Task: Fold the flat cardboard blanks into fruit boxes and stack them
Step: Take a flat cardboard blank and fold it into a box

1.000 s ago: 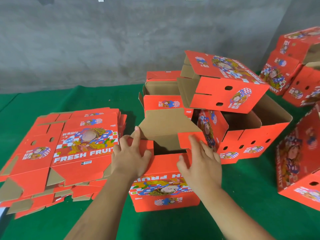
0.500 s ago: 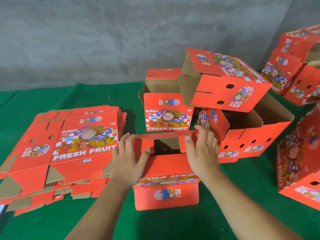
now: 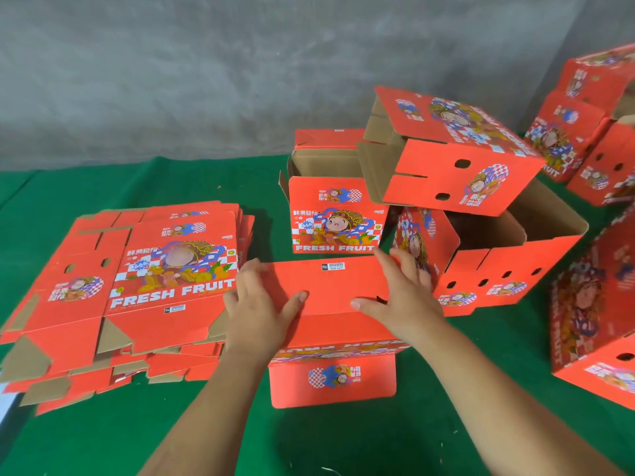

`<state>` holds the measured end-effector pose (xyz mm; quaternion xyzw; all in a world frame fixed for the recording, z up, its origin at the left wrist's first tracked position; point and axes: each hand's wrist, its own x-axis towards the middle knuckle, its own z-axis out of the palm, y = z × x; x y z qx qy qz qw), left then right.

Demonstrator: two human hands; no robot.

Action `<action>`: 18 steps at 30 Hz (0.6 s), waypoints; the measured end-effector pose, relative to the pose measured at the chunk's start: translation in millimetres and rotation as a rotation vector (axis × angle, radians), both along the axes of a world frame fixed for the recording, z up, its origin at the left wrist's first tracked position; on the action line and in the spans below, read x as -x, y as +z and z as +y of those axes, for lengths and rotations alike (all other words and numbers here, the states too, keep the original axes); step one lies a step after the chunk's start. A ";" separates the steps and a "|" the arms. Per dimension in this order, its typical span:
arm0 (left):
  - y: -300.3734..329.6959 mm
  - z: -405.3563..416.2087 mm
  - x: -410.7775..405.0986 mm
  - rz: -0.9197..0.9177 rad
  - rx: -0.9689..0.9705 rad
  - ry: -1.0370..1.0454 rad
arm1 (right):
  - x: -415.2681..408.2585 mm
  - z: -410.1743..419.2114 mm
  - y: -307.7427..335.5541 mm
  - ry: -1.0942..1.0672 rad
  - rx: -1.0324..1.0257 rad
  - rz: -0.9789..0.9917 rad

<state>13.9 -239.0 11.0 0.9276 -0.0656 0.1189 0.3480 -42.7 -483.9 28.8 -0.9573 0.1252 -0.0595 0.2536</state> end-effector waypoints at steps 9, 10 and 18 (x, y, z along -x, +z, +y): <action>6.5 -9.9 -5.0 0.071 -0.167 0.038 | -7.9 11.1 -7.6 -0.136 0.278 -0.021; 5.5 -8.1 -7.7 0.061 -0.089 0.022 | -5.1 9.7 -8.6 -0.127 0.266 -0.040; 15.5 7.6 -6.3 0.599 1.004 0.146 | 0.6 -10.2 14.3 -0.413 -0.738 -0.049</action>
